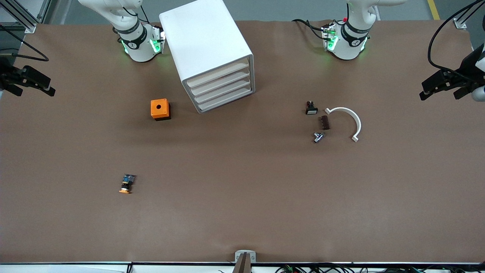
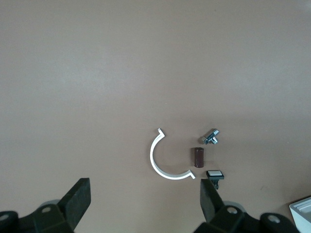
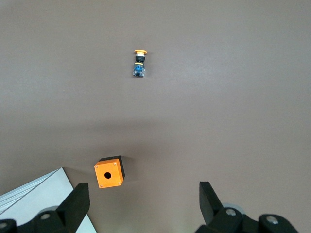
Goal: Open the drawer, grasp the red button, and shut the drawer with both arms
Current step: 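Reach the left gripper toward the white drawer cabinet's handle, then grasp the drawer handle with the left gripper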
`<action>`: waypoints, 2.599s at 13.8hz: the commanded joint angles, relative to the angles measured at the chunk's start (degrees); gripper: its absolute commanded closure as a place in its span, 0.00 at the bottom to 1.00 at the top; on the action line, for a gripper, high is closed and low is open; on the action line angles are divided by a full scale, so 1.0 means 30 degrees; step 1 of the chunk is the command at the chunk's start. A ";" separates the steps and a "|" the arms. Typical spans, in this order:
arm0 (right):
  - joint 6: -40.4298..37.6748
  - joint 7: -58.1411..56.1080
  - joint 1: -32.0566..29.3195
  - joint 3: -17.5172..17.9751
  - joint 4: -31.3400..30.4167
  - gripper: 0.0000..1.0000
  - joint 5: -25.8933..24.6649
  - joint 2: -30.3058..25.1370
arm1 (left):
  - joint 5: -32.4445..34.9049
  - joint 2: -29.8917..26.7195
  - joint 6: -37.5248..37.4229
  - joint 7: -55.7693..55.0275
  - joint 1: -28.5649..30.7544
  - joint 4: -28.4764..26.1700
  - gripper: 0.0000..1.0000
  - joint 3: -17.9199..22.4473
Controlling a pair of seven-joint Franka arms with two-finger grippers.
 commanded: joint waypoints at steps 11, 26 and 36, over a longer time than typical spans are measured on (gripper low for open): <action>0.0043 -0.0134 0.0019 0.0013 -0.0547 0.00 0.0031 -0.0564 | 0.0224 0.4063 0.0015 -0.0236 0.0645 0.2345 0.01 0.0112; 0.0101 -0.0104 0.0693 0.0013 -0.0518 0.00 0.0031 -0.0564 | 0.1426 1.1071 0.0427 -0.9832 -0.3803 0.3344 0.01 0.0025; 0.0072 -0.0134 0.0664 0.0013 -0.0547 0.00 0.0031 -0.0534 | -0.5276 1.3681 -0.1127 -2.5268 -0.7819 0.4927 0.01 -0.0034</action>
